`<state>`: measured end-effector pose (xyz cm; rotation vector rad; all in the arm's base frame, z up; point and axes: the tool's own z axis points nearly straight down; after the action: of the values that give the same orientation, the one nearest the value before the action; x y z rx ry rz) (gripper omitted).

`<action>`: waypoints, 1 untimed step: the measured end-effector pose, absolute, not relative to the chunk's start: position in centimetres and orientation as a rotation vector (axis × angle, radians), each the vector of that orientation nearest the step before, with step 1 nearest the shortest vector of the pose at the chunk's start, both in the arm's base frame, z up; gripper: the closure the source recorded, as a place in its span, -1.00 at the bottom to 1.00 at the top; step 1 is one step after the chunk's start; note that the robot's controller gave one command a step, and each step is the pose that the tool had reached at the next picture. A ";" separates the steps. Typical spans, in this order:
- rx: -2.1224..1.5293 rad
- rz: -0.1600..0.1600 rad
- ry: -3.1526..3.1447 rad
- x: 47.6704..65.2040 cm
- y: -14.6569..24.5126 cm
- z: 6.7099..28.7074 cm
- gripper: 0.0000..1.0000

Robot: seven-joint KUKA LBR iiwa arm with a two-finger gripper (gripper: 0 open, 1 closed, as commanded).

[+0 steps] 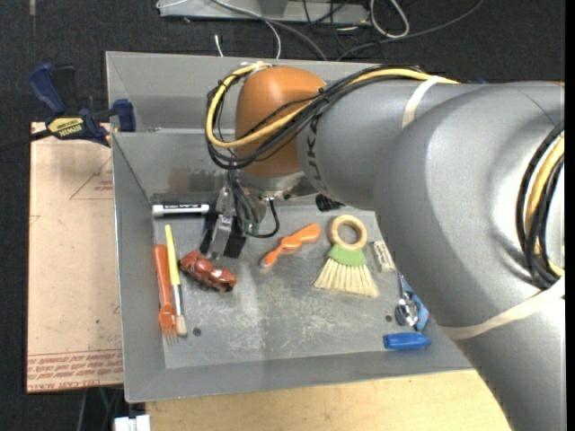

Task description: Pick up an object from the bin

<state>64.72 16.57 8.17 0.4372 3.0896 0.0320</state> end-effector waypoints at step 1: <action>0.438 0.033 3.090 64.7 16.6 9.5 1.00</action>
Offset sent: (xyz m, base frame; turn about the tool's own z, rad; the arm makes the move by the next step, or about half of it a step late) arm -0.0006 -0.0002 0.0948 0.0004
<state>64.69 16.56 9.48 0.4380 3.0897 0.0328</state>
